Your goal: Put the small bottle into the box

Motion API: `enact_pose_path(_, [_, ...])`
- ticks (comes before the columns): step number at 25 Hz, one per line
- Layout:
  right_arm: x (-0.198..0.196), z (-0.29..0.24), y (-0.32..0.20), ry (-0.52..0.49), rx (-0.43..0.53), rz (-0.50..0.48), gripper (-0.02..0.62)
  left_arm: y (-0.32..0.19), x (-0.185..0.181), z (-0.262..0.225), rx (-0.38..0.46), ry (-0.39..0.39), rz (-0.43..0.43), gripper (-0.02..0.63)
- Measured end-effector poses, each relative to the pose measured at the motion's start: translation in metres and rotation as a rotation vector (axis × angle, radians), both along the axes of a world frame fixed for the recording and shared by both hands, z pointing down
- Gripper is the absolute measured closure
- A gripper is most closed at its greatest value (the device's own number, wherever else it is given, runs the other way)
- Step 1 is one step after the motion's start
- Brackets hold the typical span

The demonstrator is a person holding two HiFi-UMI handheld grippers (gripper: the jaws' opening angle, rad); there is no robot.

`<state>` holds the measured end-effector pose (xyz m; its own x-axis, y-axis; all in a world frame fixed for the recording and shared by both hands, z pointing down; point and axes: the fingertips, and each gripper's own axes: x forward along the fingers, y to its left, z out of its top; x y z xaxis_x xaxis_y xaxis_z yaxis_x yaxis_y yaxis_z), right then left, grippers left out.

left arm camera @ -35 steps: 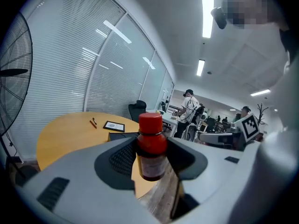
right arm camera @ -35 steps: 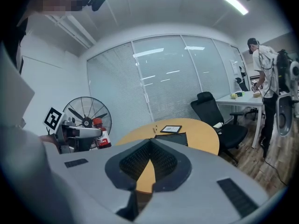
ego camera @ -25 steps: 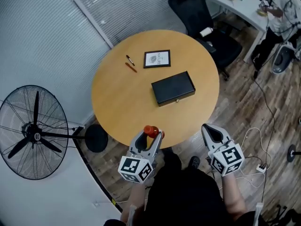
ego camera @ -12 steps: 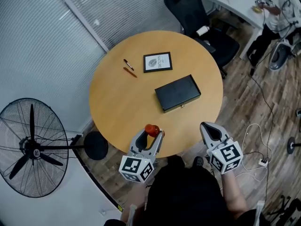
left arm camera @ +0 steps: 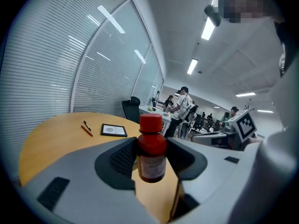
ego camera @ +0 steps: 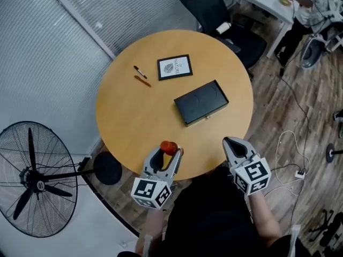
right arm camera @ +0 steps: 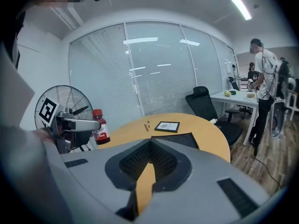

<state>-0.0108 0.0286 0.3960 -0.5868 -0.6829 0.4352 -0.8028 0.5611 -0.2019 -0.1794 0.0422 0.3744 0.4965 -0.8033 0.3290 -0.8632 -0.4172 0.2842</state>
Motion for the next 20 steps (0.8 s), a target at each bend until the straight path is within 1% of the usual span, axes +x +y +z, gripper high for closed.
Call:
enact_pose_path(5, [-0.004, 0.013, -0.005, 0.025, -0.017, -0.01, 0.583, 0.006, -0.002, 0.012, -0.035, -0.001, 0.006, 0.408])
enact_pose_path(8, [-0.005, 0.023, -0.009, 0.023, -0.035, -0.023, 0.581, 0.006, -0.001, 0.017, -0.053, -0.006, -0.002, 0.408])
enact_pose_path(13, [-0.008, 0.045, -0.019, 0.04, -0.067, -0.049, 0.581, 0.001, 0.001, 0.017, -0.054, -0.013, -0.015, 0.408])
enact_pose_path(20, [-0.004, 0.076, -0.04, 0.064, -0.104, -0.048, 0.574, -0.011, 0.011, 0.024, -0.071, -0.027, -0.014, 0.408])
